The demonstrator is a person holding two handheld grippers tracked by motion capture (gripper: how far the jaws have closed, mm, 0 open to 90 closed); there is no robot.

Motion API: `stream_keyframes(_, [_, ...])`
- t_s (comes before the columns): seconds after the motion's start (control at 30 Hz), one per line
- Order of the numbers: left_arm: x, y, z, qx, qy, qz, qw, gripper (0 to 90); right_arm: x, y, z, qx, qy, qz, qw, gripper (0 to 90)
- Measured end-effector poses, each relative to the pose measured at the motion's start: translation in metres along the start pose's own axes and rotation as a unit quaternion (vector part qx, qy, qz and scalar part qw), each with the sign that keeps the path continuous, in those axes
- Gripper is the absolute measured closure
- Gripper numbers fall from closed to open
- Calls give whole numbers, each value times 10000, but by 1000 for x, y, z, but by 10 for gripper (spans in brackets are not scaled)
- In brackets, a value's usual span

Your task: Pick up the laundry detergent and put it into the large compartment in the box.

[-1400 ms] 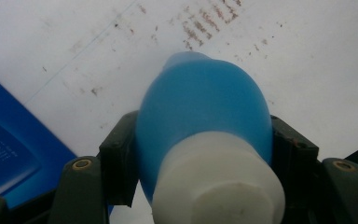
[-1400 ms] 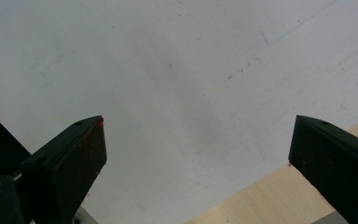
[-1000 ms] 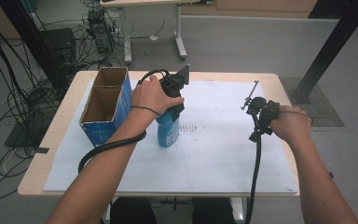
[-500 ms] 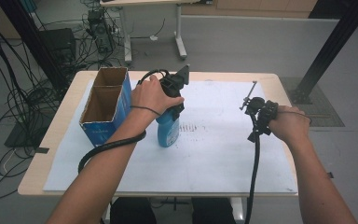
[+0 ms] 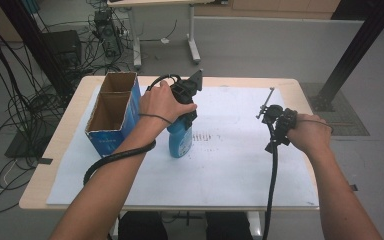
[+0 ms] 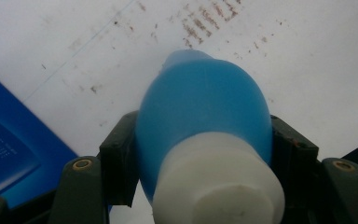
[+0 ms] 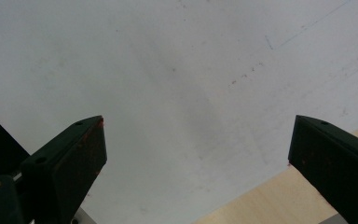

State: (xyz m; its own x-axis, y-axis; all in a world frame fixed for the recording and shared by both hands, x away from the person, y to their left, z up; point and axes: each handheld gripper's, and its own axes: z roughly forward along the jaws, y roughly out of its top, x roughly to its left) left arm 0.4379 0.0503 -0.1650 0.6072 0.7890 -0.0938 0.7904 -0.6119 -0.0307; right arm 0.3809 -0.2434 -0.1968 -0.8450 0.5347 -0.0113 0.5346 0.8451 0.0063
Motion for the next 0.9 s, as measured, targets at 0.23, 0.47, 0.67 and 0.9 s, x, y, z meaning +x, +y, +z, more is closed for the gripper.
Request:
stream_keyframes(0.23, [8,-3,-1,-13,-81,-73,9999,377,1,1,-1,-13,-6,-6,10000,39])
stream_keyframes(0.47, [4,-6,-11,9,-17,-79,10000,377,3,3,-3,-38,-17,-45,10000,40])
stream_keyframes(0.67, [0,-10,-27,-17,36,-36,10000,377,5,5,-3,-15,-29,-64,10000,40])
stream_keyframes(0.9, [-6,-15,-52,-88,73,-42,9999,377,6,6,-5,-36,-47,-101,9999,39])
